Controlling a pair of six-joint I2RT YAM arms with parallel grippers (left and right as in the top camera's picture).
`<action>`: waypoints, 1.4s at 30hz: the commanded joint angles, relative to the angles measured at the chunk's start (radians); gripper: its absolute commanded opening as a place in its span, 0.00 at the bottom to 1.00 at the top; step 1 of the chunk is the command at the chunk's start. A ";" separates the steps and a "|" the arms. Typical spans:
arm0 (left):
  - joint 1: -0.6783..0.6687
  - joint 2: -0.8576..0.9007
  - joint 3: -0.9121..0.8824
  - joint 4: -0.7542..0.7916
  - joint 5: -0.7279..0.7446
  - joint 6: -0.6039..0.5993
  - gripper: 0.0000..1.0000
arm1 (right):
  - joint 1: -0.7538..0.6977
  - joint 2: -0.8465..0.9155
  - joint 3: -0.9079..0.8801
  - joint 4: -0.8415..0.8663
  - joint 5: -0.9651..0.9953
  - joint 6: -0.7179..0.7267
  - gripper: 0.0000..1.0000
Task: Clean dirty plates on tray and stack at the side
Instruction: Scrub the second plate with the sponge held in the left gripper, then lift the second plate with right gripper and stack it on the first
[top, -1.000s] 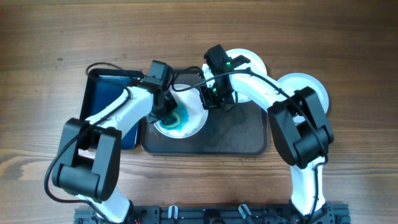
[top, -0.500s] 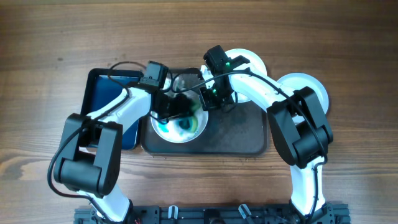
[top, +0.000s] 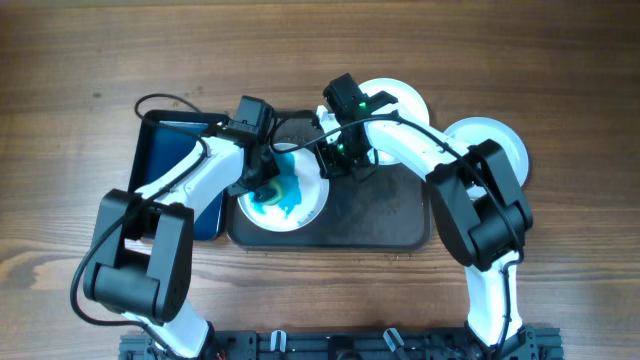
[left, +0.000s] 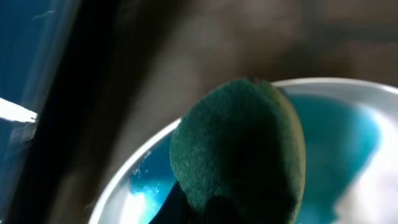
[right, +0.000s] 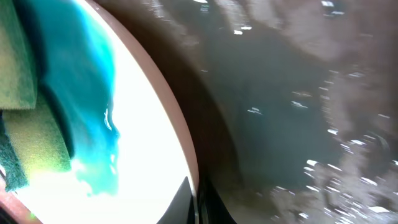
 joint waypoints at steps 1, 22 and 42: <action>0.023 0.036 -0.044 -0.104 -0.162 -0.105 0.04 | -0.009 0.023 -0.009 -0.003 0.014 -0.024 0.04; -0.091 0.071 -0.092 0.156 -0.073 0.032 0.04 | -0.009 0.023 -0.009 0.004 0.014 -0.024 0.04; 0.229 0.028 0.631 -0.493 -0.025 0.138 0.04 | -0.009 -0.002 0.033 -0.021 0.042 -0.062 0.04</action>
